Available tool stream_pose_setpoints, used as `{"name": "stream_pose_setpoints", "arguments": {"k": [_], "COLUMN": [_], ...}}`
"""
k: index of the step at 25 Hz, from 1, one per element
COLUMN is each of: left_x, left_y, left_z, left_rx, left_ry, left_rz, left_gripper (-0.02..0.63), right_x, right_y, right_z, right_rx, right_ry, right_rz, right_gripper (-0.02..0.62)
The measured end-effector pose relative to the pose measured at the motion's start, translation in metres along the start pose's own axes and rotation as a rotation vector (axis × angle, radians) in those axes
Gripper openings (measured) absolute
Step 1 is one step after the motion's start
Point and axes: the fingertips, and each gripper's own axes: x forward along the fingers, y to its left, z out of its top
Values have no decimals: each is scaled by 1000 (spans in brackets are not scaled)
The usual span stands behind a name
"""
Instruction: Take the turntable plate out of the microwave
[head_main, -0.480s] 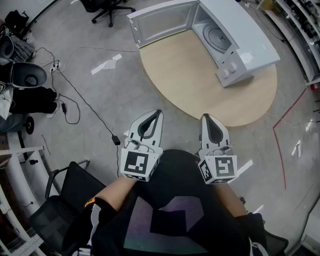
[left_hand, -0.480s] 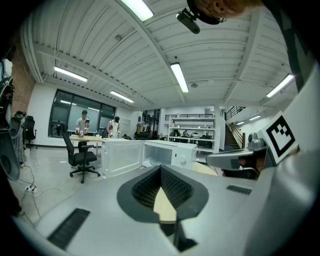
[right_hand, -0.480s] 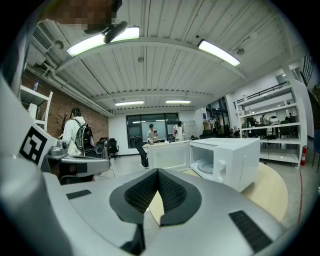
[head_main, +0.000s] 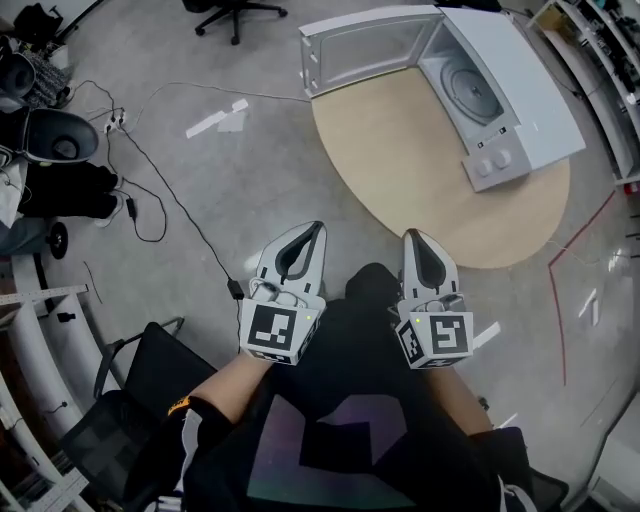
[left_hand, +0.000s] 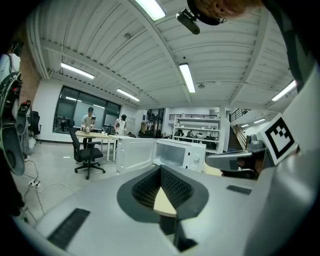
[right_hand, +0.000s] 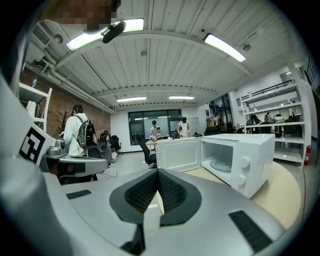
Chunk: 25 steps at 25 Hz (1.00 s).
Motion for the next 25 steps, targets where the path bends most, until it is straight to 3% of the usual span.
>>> {"name": "stream_pose_setpoints", "arguments": {"k": [6,14,19,25], "left_x": [24,88,144,210], "left_y": [22,44,41,31], "left_z": [-5,15,18,27], "left_rx": [-4,37,61,106], "left_ry": [33,84,124,178], "left_rz": [23,37,8,-79], "left_gripper": [48,48,48,48], "right_x": [36,99,129,154], "right_y": [-8,-47,-94,-136], "right_z": [-5,5,4,6], "right_rx": [9,70,115,181], "right_ry": [18,28,45,29], "right_rz": [27,30,-6,-64], "right_gripper": [15,15,15,15]}}
